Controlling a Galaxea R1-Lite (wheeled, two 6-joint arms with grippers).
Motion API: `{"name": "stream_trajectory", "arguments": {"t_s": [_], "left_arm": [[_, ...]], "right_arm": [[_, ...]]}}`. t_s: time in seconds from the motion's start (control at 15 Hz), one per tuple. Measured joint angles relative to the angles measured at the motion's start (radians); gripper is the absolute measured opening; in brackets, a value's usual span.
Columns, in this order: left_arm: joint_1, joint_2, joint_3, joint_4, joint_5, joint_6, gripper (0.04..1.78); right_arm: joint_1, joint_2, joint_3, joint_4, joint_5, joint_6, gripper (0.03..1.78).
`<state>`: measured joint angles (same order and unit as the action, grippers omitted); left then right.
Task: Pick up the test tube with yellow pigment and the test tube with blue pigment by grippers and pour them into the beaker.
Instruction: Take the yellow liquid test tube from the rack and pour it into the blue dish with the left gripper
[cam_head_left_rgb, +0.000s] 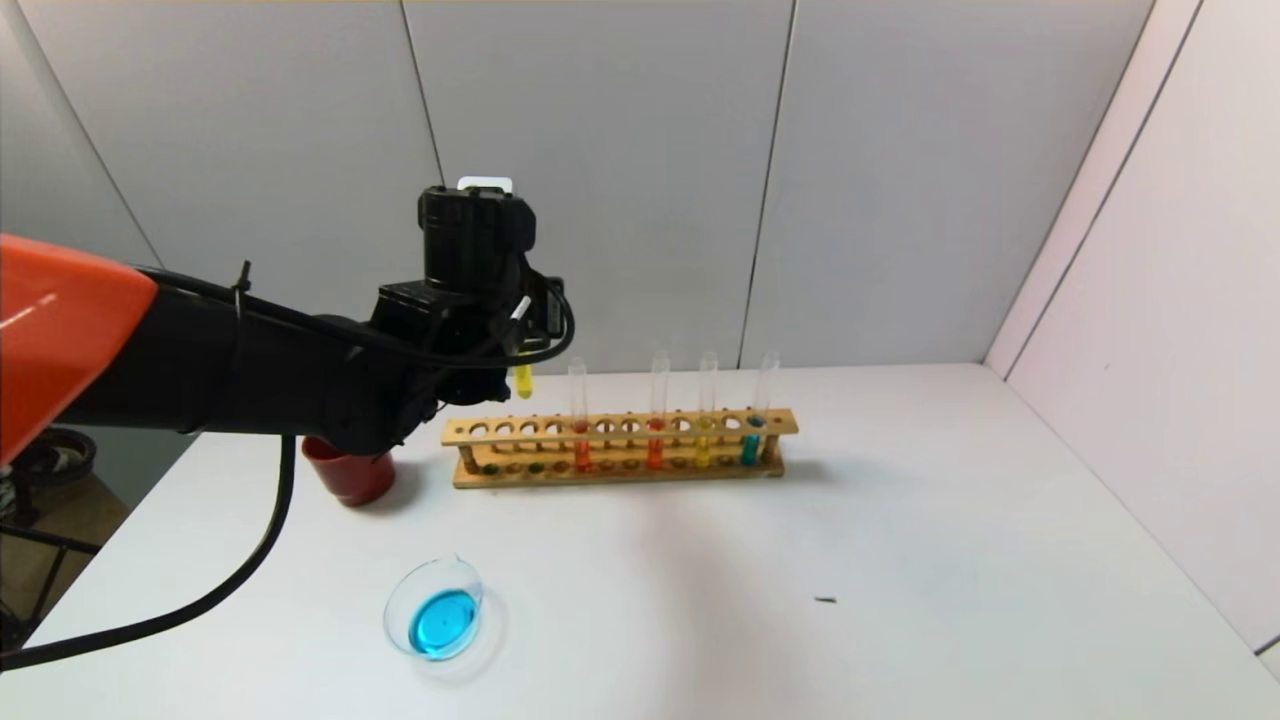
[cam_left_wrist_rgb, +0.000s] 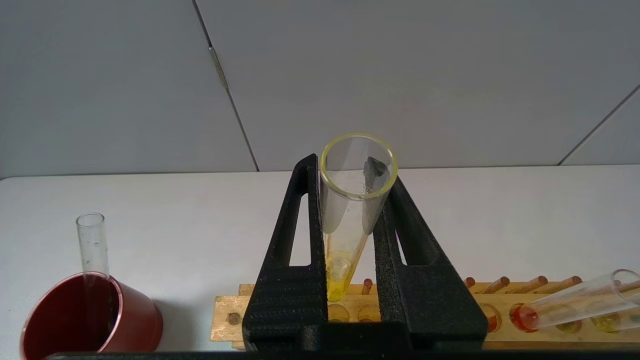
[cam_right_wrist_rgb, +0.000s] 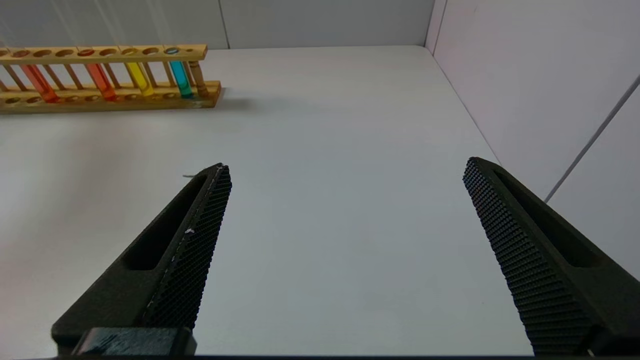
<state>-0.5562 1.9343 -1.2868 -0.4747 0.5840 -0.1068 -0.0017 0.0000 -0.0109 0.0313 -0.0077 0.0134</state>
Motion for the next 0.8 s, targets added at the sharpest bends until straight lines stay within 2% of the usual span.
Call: {"name": "stream_trajectory", "arguments": {"t_s": [0.33, 0.6, 0.8], "left_arm": [[-0.026, -0.176, 0.037, 0.212, 0.029, 0.000, 0.32], [-0.026, -0.400, 0.168, 0.383, 0.036, 0.035, 0.32], [0.011, -0.570, 0.286, 0.462, 0.033, 0.076, 0.32]], "right_arm": [[0.000, 0.000, 0.000, 0.000, 0.000, 0.000, 1.70], [0.000, 0.000, 0.000, -0.001, 0.000, 0.000, 1.70], [0.000, 0.000, 0.000, 0.000, 0.000, 0.000, 1.70]]}}
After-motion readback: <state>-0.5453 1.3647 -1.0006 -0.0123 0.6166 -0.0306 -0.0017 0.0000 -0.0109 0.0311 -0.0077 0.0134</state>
